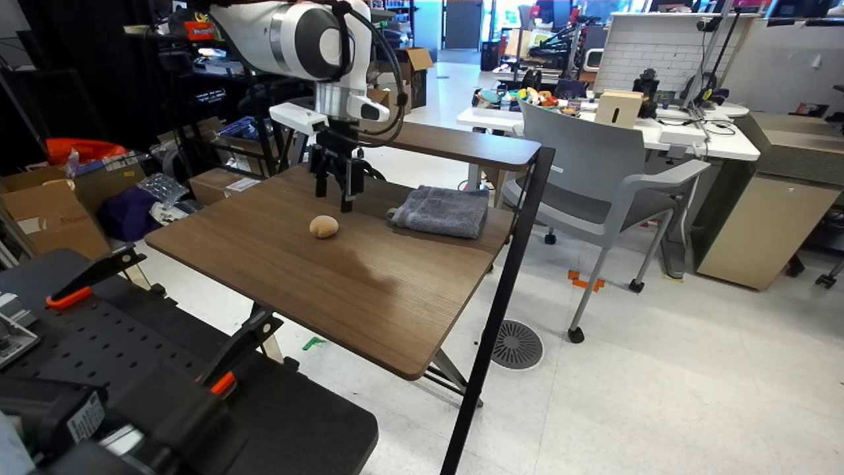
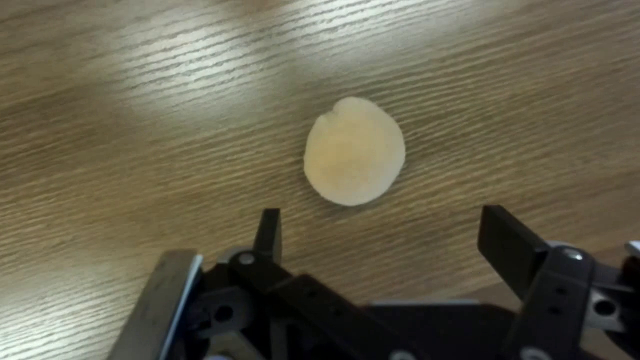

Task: Move the cookie to the left, use the grey towel to wipe the tabletop

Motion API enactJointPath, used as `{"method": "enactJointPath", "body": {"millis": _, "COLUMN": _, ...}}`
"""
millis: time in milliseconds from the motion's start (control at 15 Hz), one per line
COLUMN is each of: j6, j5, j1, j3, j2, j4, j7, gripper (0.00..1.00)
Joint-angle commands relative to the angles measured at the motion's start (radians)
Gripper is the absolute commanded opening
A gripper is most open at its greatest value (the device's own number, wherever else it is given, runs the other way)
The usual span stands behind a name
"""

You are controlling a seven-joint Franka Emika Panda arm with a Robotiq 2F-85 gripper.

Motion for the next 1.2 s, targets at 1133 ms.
{"method": "enactJointPath", "body": {"millis": 1133, "j6": 0.342, "j5": -0.018, "j1": 0.092, "j3": -0.042, "j2": -0.009, "j4": -0.236, "j7": 0.097, "gripper": 0.67}}
